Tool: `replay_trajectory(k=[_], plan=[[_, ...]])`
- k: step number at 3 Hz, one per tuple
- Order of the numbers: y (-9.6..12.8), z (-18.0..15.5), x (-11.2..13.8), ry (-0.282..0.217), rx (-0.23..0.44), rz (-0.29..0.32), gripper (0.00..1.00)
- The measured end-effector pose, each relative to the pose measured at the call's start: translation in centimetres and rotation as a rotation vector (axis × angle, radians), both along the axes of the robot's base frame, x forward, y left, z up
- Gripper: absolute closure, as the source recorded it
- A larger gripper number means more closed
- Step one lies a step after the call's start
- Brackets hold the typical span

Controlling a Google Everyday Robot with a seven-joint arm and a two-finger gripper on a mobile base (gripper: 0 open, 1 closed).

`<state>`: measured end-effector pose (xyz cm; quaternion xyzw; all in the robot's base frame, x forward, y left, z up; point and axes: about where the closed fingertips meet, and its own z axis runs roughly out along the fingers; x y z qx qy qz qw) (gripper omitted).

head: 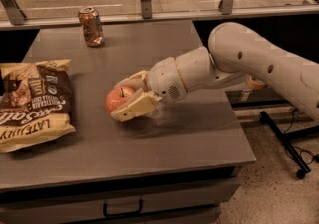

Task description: Move apple near brown chip bag

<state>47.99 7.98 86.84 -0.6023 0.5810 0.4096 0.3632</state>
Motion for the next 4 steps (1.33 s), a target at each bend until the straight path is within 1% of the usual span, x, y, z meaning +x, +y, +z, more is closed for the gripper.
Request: replay_trajectory(k=[1,2,3,4], plan=[[3.7,0.6,0.3,0.030,-0.013,0.044,1.00],[6.4,0.5,0.3,0.012,-0.032,0.072,1.00],[8.4,-0.4,0.3,-0.037,-0.053,0.091,0.81],[9.2,-1.1,0.5,-0.072,-0.077,0.093,0.58]])
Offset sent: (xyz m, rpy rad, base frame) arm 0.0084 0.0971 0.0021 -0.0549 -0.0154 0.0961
